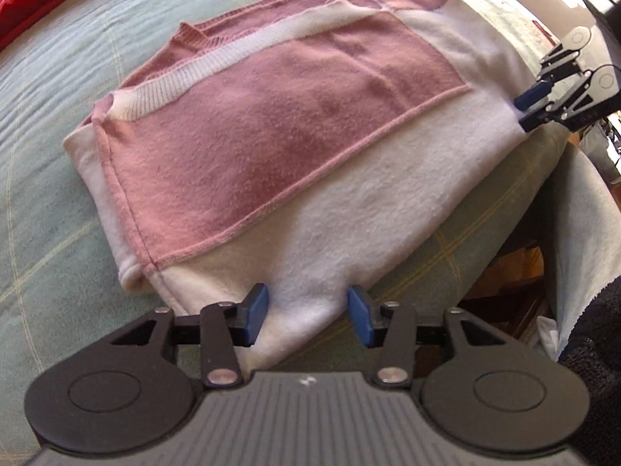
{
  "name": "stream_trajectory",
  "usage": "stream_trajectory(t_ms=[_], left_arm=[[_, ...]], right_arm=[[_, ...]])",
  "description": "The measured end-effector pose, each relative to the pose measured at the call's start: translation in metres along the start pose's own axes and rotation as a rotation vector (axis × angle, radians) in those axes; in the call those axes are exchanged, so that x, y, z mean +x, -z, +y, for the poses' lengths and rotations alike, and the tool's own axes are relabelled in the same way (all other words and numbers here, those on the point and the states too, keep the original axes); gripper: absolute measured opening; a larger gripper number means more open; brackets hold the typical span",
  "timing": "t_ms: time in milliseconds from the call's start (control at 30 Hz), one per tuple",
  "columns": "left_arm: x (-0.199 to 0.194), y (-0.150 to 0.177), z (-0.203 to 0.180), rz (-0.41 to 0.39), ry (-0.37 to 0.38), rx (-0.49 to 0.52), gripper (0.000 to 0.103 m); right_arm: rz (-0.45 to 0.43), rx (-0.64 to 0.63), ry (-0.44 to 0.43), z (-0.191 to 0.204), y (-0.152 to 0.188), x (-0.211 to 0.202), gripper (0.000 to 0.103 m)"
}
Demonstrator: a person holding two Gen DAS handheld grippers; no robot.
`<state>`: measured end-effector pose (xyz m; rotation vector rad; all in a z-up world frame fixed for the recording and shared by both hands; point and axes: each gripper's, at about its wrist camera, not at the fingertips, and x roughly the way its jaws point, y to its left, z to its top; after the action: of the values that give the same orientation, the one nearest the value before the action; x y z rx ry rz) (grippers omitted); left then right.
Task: Fold clothes
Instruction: 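Open both grippers and lift them away from the sweater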
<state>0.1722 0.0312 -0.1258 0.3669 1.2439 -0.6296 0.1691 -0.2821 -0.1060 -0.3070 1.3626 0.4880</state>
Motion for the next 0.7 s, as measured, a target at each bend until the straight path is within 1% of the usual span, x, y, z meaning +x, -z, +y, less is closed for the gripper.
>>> stream_trajectory(t_ms=[67, 100, 133, 167, 233, 333, 433, 500, 533, 600, 667, 700], left_arm=[[-0.009, 0.000, -0.004, -0.004, -0.010, 0.018, 0.049], [-0.015, -0.001, -0.005, -0.014, -0.020, 0.028, 0.050], [-0.019, 0.000, -0.004, -0.025, -0.026, 0.026, 0.054], [-0.022, 0.000, -0.003, -0.034, -0.029, 0.021, 0.060], [-0.024, 0.004, 0.005, -0.039, -0.010, -0.025, 0.062], [-0.013, 0.013, 0.016, -0.018, 0.005, -0.083, 0.063], [-0.014, 0.015, 0.019, -0.020, 0.013, -0.100, 0.063], [-0.023, 0.009, 0.017, -0.022, 0.011, -0.091, 0.063], [-0.030, 0.005, 0.017, -0.035, 0.008, -0.084, 0.063], [-0.046, -0.006, 0.018, -0.074, 0.005, -0.075, 0.063], [-0.060, -0.020, 0.027, -0.122, 0.011, -0.092, 0.068], [-0.064, -0.028, 0.032, -0.148, 0.014, -0.107, 0.068]], right_arm=[[-0.030, 0.020, -0.008, -0.003, 0.001, -0.013, 0.035], [-0.047, 0.032, -0.010, -0.006, 0.004, -0.020, 0.041], [-0.065, 0.044, -0.011, -0.009, 0.007, -0.027, 0.044], [-0.083, 0.056, -0.012, -0.013, 0.010, -0.033, 0.046], [-0.098, 0.089, -0.018, -0.021, 0.017, -0.036, 0.046], [-0.052, 0.156, -0.019, -0.034, 0.033, -0.019, 0.046], [-0.008, 0.197, -0.014, -0.043, 0.044, -0.004, 0.048], [-0.018, 0.188, -0.010, -0.044, 0.043, -0.010, 0.048], [-0.030, 0.183, -0.007, -0.045, 0.041, -0.015, 0.048], [-0.078, 0.167, 0.004, -0.048, 0.030, -0.033, 0.048], [-0.127, 0.159, 0.011, -0.051, 0.019, -0.050, 0.048], [-0.156, 0.172, 0.005, -0.054, 0.012, -0.055, 0.048]])
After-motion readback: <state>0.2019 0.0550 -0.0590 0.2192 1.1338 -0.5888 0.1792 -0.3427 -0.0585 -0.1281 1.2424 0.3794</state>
